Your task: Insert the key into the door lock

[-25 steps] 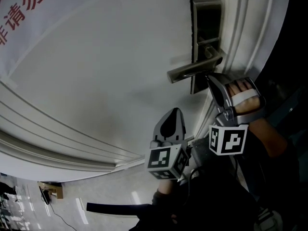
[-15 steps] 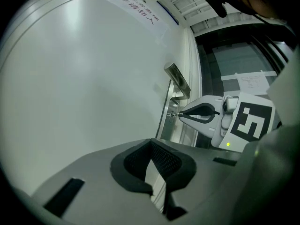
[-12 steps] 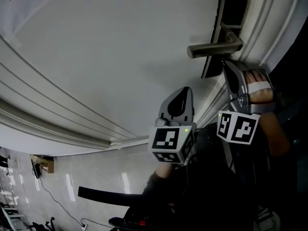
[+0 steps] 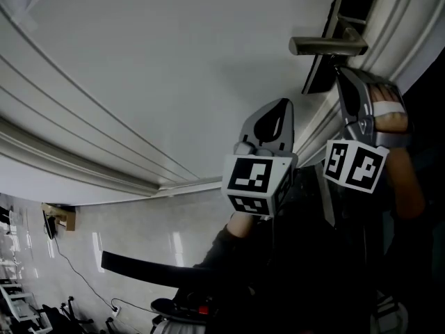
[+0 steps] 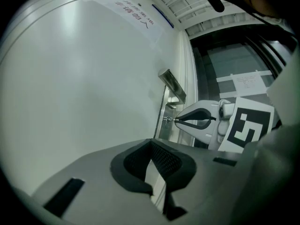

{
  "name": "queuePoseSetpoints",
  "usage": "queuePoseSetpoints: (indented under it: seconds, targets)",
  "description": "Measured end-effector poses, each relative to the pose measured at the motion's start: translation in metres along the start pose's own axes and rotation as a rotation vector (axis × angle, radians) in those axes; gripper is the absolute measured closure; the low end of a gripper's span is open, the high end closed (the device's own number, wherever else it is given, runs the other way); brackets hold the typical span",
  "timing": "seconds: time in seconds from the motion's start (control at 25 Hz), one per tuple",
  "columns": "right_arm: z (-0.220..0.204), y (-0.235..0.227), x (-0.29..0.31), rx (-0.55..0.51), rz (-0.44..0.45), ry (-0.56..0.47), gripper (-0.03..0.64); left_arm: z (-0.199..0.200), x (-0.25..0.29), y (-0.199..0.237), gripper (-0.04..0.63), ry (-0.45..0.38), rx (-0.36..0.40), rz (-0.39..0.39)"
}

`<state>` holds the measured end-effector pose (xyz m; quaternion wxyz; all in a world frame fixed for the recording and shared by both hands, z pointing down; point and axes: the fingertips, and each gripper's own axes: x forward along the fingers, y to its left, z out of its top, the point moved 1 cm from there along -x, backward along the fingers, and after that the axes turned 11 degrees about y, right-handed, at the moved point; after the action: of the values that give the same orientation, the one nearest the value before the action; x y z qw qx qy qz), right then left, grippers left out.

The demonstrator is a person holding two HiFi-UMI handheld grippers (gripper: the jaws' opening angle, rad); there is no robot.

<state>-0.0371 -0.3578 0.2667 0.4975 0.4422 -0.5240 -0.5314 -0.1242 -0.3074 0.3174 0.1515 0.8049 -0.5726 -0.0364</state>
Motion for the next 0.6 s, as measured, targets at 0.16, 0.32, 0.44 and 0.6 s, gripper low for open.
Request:
queuePoseSetpoints:
  seconds: [0.16, 0.32, 0.44, 0.6]
  targets:
    - [0.0008, 0.0003, -0.0002, 0.002, 0.002, 0.001, 0.603, -0.0006, 0.0006, 0.0010, 0.595, 0.005, 0.002, -0.004]
    - [0.0005, -0.0004, -0.0005, 0.002, 0.002, 0.002, 0.603, -0.0001, 0.0013, 0.0028, 0.595, 0.008, 0.004, -0.002]
    - [0.0001, -0.0006, -0.0004, 0.002, 0.002, 0.004, 0.603, -0.0027, 0.0031, 0.0045, 0.595, 0.015, 0.009, -0.004]
    - [-0.0001, -0.0007, -0.0002, 0.001, 0.001, 0.006, 0.603, -0.0029, 0.0044, 0.0054, 0.595, 0.018, 0.008, -0.008]
